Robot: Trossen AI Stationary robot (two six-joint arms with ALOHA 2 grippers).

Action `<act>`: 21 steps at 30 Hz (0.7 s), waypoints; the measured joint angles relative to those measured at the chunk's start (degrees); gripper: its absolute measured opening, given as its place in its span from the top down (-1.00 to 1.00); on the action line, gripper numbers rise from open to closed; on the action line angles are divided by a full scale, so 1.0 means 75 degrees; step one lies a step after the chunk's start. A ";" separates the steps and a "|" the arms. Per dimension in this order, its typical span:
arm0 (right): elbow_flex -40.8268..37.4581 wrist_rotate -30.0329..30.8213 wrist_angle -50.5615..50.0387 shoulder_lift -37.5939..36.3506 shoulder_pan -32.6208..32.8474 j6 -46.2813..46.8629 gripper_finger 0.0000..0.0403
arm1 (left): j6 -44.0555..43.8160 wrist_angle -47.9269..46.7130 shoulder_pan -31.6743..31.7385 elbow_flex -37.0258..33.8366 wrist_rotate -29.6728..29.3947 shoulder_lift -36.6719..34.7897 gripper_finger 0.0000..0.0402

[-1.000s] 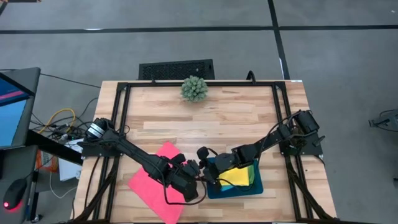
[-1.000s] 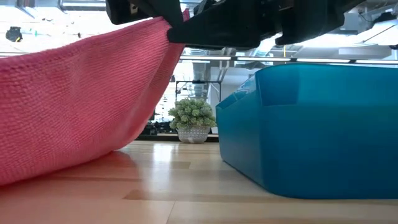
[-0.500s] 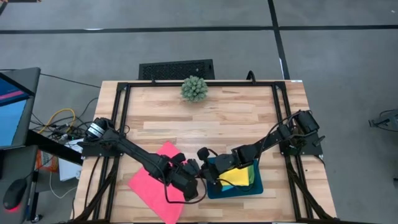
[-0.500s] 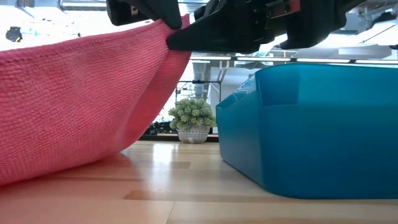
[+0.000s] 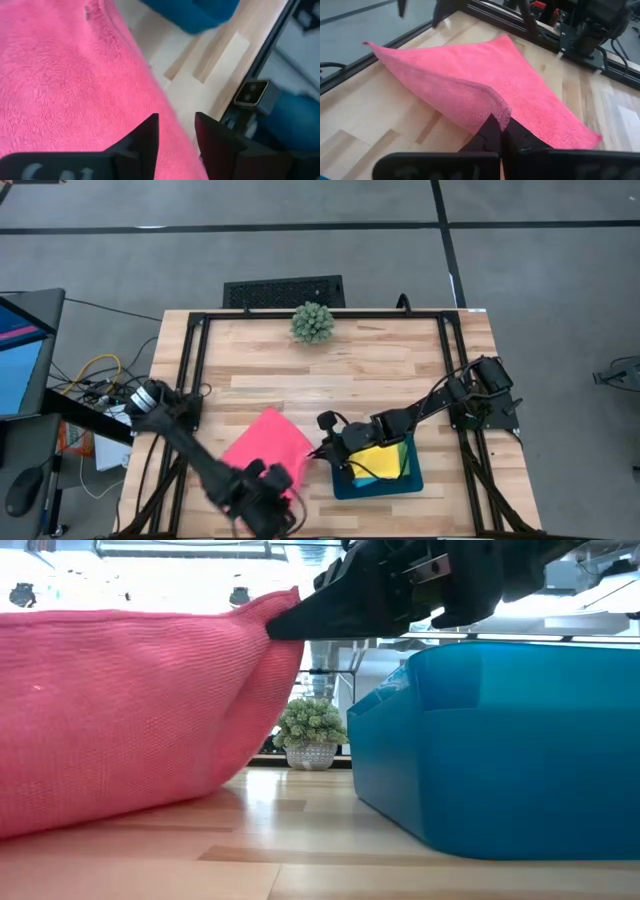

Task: Fold microfiber towels
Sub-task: Fold the pink microfiber towel

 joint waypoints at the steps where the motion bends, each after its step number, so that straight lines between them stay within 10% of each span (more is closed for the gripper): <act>1: 0.0000 0.0000 -0.0003 0.0000 0.0000 0.0000 0.94 | -0.0358 0.0038 -0.0225 -0.0072 -0.0441 0.0000 0.38; 6: 0.0000 -0.0026 -0.0058 0.0000 0.0012 0.0002 0.96 | -0.1803 0.0121 -0.1134 -0.0397 -0.1465 0.0368 0.28; 21: 0.0000 -0.0039 -0.0140 -0.0006 -0.0034 0.0199 0.94 | -0.1835 0.1498 -0.1448 0.0238 -0.0421 0.2393 0.25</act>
